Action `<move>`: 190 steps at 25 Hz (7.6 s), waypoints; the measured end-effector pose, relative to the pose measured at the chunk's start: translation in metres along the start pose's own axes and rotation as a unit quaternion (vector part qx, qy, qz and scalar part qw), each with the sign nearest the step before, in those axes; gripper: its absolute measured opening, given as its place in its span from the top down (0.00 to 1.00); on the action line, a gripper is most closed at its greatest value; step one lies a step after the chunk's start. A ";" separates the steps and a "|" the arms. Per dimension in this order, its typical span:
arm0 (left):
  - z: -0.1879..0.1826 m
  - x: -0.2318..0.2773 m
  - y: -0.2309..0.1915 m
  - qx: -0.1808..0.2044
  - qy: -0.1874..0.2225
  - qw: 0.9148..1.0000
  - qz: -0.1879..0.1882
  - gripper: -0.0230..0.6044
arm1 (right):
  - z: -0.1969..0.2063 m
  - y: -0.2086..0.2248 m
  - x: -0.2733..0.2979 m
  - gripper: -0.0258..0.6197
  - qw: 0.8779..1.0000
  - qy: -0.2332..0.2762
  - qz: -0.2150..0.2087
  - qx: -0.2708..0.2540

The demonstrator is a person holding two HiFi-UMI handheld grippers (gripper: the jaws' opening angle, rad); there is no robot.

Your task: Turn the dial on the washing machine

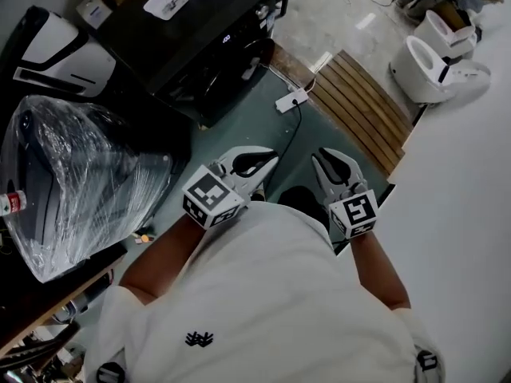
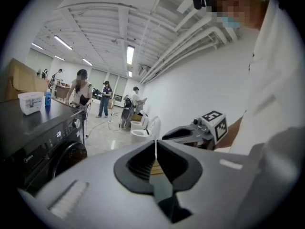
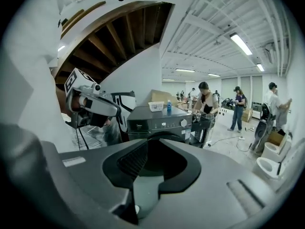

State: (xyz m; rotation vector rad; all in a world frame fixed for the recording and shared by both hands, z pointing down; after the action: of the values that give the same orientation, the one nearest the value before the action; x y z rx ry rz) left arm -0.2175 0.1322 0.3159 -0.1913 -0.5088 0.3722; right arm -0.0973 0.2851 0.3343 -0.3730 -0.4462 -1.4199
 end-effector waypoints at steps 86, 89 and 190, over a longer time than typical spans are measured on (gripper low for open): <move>-0.095 0.087 -0.148 -0.226 0.079 0.903 -0.357 0.87 | -0.092 0.261 0.511 0.55 0.962 -0.058 -0.098 -0.247; -0.096 0.086 -0.148 -0.226 0.079 0.902 -0.358 0.87 | -0.095 0.258 0.514 0.55 0.963 -0.064 -0.083 -0.249; -0.086 0.076 -0.138 -0.230 0.082 0.896 -0.371 0.87 | -0.099 0.258 0.513 0.56 0.965 -0.061 -0.055 -0.248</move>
State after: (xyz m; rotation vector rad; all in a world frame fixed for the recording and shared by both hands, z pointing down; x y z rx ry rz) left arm -0.0712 0.0279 0.3122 -0.4614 -0.4584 -0.5203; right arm 0.2139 -0.1738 0.5133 -0.8540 -0.2046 -1.6182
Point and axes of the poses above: the fingertips, and each gripper's own axes: x forward along the fingers, y to its right, z out of its underside, the point moved 7 cm from there along -x, backward along the fingers, and after that the axes turned 9 degrees about -y, right-handed, at the moved point
